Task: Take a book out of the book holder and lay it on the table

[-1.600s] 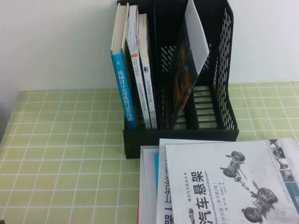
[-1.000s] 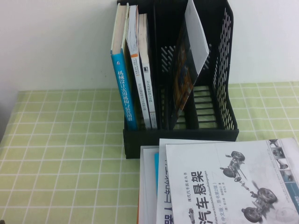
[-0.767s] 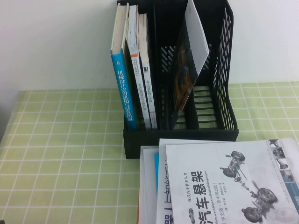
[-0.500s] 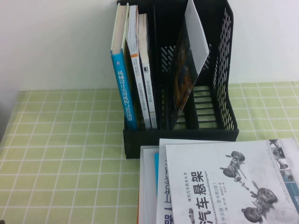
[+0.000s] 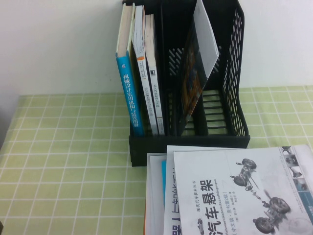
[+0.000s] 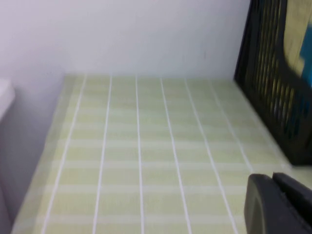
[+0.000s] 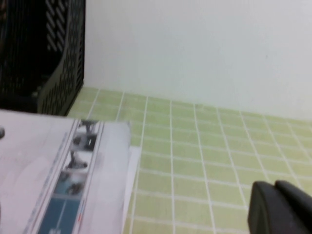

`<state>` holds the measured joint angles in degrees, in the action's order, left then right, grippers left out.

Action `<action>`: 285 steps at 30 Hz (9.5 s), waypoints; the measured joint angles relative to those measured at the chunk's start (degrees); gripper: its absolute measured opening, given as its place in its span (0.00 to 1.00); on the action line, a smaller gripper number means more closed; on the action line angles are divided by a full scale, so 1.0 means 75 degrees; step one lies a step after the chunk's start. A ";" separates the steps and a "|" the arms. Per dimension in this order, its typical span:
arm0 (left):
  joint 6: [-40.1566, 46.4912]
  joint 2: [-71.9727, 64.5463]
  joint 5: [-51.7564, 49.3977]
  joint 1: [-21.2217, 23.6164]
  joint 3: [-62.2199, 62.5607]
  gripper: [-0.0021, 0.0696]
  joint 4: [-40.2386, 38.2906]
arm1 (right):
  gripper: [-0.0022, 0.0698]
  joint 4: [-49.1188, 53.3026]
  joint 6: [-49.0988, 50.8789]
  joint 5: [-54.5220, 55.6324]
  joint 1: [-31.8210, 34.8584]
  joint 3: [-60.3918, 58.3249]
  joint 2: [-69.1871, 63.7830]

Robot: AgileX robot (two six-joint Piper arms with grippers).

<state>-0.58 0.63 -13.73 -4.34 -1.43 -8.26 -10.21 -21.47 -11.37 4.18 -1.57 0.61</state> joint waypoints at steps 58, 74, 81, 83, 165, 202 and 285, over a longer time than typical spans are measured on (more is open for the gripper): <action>0.1615 -0.6113 -0.0614 -0.1324 0.4936 0.03 -0.2083 | 0.03 -0.0920 0.3099 -0.2112 -0.0687 0.5110 -0.4209; 0.9336 -1.0509 -0.1797 -0.2149 0.8433 0.03 -0.8199 | 0.04 -1.1032 -0.8556 -0.2699 -0.1564 0.4638 -0.8641; 1.0223 -1.1921 -0.2063 -0.2165 0.9739 0.03 -0.8757 | 0.22 -1.1622 -1.0063 -0.1205 -0.3148 0.6021 -0.9975; 1.0252 -1.2186 -0.1836 -0.2165 0.9894 0.03 -0.8757 | 0.33 -1.1658 -1.0116 -0.1129 -0.3319 0.6551 -1.0369; 0.0659 -0.5417 -0.6138 -0.2151 0.8877 0.03 -0.0487 | 0.06 0.5429 0.2716 -0.7680 -0.9946 0.9222 -1.2981; 0.2894 -0.1632 -0.0225 -0.2151 0.1996 0.03 -0.3621 | 0.04 0.1835 -0.0590 -0.7137 -0.9344 0.9870 -0.8511; -0.1489 0.0007 -0.0862 -0.0317 0.0037 0.03 0.0328 | 0.03 0.4295 0.3289 -0.3335 -0.6260 0.4029 -0.3966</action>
<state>-11.76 0.69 -20.20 -6.72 -1.15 -5.79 22.01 3.20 -36.38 -42.77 28.64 -29.14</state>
